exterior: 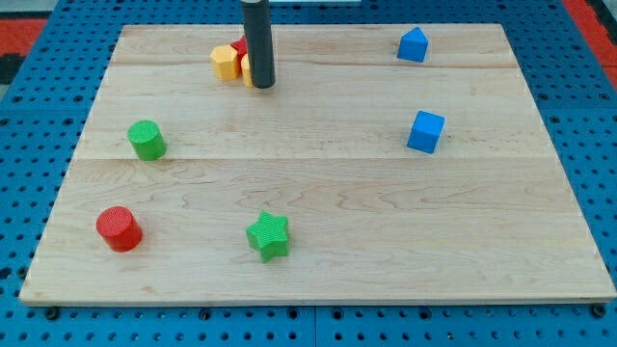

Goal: Push the red circle into the yellow hexagon

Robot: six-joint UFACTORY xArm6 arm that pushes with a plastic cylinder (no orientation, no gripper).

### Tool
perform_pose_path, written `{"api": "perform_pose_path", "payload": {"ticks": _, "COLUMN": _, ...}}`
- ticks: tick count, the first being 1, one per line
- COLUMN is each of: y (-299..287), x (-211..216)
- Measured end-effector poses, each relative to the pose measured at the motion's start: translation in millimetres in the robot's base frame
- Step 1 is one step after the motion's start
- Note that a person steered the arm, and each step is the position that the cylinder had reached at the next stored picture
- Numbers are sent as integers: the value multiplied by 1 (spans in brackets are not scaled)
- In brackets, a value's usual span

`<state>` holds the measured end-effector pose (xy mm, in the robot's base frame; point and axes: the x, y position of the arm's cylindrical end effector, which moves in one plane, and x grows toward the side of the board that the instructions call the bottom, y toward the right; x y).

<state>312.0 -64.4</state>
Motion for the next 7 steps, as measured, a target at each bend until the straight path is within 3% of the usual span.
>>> {"api": "perform_pose_path", "payload": {"ticks": 1, "y": 1, "x": 1}}
{"api": "perform_pose_path", "payload": {"ticks": 4, "y": 91, "x": 12}}
{"api": "perform_pose_path", "payload": {"ticks": 6, "y": 94, "x": -3}}
{"api": "perform_pose_path", "payload": {"ticks": 7, "y": 89, "x": 13}}
